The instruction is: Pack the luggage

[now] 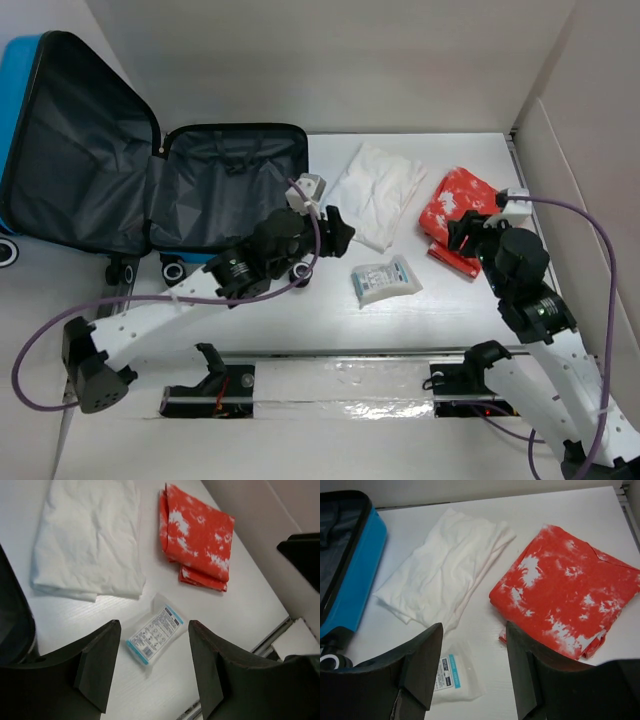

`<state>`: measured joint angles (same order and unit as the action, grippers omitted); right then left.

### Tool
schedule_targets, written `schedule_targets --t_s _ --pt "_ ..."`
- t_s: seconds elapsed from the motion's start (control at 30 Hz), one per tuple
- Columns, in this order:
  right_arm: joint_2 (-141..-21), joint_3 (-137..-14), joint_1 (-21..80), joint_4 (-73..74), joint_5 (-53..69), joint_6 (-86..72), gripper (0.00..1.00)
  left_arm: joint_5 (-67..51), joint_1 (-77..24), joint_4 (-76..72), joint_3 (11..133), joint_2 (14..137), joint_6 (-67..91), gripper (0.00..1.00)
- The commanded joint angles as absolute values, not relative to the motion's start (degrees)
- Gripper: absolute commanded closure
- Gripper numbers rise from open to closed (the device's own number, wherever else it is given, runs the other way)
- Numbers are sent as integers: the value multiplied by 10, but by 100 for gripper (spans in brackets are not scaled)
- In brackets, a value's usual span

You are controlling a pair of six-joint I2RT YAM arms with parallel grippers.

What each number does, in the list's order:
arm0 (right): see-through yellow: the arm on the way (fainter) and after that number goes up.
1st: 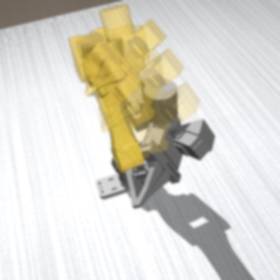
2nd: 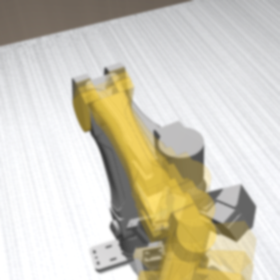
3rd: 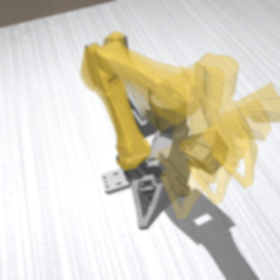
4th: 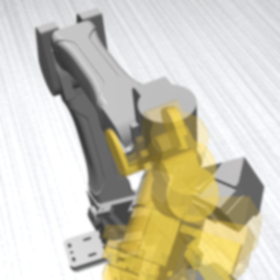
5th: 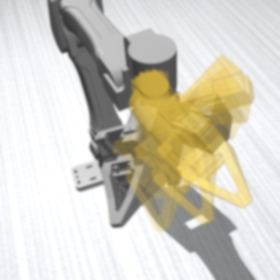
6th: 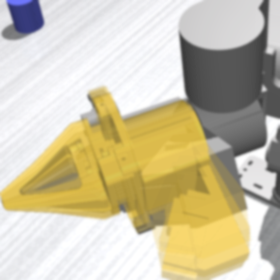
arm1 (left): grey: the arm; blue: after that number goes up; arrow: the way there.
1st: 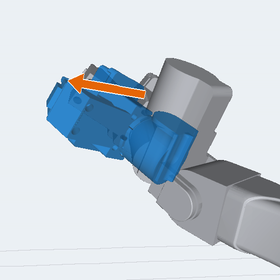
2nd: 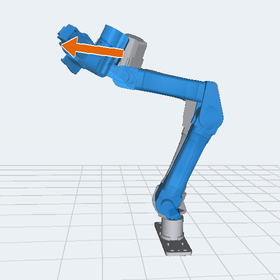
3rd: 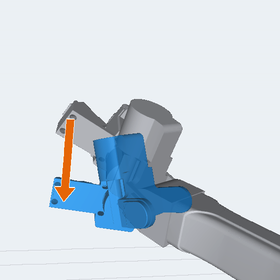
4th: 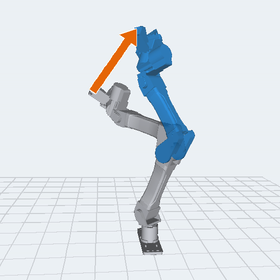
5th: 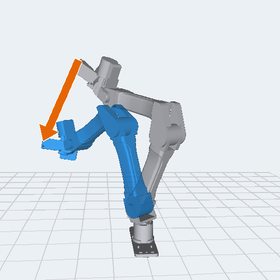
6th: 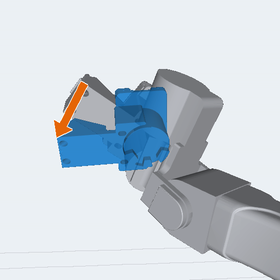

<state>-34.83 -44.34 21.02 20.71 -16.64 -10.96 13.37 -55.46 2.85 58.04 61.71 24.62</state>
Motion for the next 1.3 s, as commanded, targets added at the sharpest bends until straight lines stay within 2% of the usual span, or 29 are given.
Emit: schedule_targets --t_s 0.0,0.07,0.13,0.17,0.2,0.27,0.37,0.4,0.43,0.47,0.5,0.57,0.6,0.63,0.67,0.7,0.77,0.87,0.97,1.0,1.07,1.1,1.27 --pt "-331 -478 207 215 -162 -99 40 104 -574 -26 559 649 253 46" --pt "-322 -483 207 216 -163 -99 40 93 -579 -33 562 670 245 47" --pt "-309 -486 207 215 -165 -94 64 68 -579 -50 562 685 226 57" --pt "-306 -490 207 217 -166 -91 83 65 -579 -70 558 698 223 62" --pt "-303 -498 207 221 -171 -90 100 66 -585 -81 549 706 217 82" --pt "-295 -509 207 227 -172 -83 100 97 -606 -100 543 735 194 97" --pt "-286 -525 207 233 -178 -80 100 101 -624 -119 549 788 157 100" --pt "-284 -527 207 233 -181 -80 100 92 -631 -126 556 804 146 87" --pt "-282 -532 207 234 -181 -80 100 62 -631 -127 563 820 136 79" --pt "-278 -533 207 235 -183 -79 97 52 -631 -123 570 857 128 70" --pt "-276 -532 207 235 -181 -80 86 48 -637 -120 588 874 116 52" --pt "-274 -521 207 231 -178 -78 70 36 -637 -110 605 920 105 38" --pt "-275 -518 207 229 -173 -76 57 29 -637 -110 619 935 96 30" --pt "-277 -516 207 230 -169 -76 52 26 -637 -110 627 949 93 28" --pt "-278 -513 207 231 -160 -76 42 19 -637 -110 639 977 89 25" --pt "-277 -512 207 231 -157 -76 38 18 -637 -107 648 992 89 24" --pt "-276 -510 207 229 -154 -72 34 32 -637 -92 665 1035 86 24" --pt "-272 -510 207 230 -142 -69 34 63 -637 -103 680 1083 82 24" --pt "-270 -505 207 228 -137 -69 34 63 -637 -83 707 1139 74 35" --pt "-270 -503 207 229 -137 -69 34 62 -642 -79 714 1150 73 58" --pt "-266 -504 207 231 -139 -70 34 48 -642 -79 711 1160 75 83" --pt "-265 -505 207 231 -143 -69 34 45 -642 -83 701 1156 86 100" --pt "-257 -508 207 222 -148 -70 35 72 -648 -101 654 1031 116 100"
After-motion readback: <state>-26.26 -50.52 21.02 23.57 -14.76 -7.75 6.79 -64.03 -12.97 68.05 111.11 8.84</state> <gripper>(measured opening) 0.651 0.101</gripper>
